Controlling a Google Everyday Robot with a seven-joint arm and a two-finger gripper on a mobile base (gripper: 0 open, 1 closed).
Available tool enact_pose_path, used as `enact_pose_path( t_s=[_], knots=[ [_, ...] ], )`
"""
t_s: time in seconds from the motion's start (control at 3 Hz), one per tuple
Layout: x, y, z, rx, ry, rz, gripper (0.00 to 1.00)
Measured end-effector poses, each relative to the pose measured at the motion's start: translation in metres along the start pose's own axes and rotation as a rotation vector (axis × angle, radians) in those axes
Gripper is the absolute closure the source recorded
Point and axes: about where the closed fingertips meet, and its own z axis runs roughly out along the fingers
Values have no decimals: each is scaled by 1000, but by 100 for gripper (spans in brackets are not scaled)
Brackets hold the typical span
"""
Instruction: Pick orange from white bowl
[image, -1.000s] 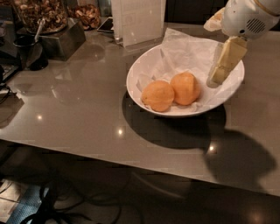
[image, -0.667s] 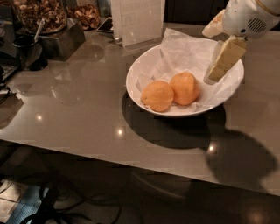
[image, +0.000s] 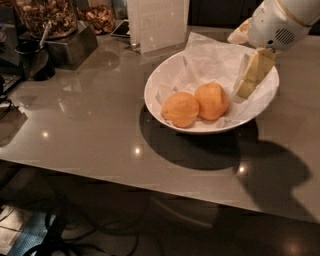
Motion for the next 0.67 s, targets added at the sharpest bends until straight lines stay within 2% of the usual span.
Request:
enact_pose_path(
  t_s=[0.33, 0.67],
  knots=[
    [4, -2, 20, -47, -23, 11, 9],
    [7, -4, 38, -81, -41, 21, 9]
  ],
)
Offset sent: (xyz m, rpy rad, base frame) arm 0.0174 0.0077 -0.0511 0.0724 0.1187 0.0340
